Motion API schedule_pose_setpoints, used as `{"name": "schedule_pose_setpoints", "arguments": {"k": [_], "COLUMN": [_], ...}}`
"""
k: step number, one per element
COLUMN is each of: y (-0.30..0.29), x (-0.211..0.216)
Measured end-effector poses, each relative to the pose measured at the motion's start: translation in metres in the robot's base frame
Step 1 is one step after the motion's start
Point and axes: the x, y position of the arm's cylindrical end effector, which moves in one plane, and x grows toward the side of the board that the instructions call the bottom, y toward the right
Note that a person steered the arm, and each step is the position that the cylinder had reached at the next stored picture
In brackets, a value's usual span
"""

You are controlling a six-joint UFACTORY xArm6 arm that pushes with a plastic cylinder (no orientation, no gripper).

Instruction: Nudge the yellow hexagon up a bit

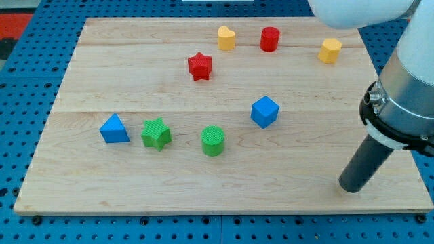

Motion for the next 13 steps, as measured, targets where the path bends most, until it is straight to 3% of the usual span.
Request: {"name": "schedule_pose_setpoints", "arguments": {"k": [5,8,10,12,13], "y": [0.007,-0.028,0.027,0.035,0.048], "x": [-0.001,-0.045,-0.136,-0.236,-0.241]}}
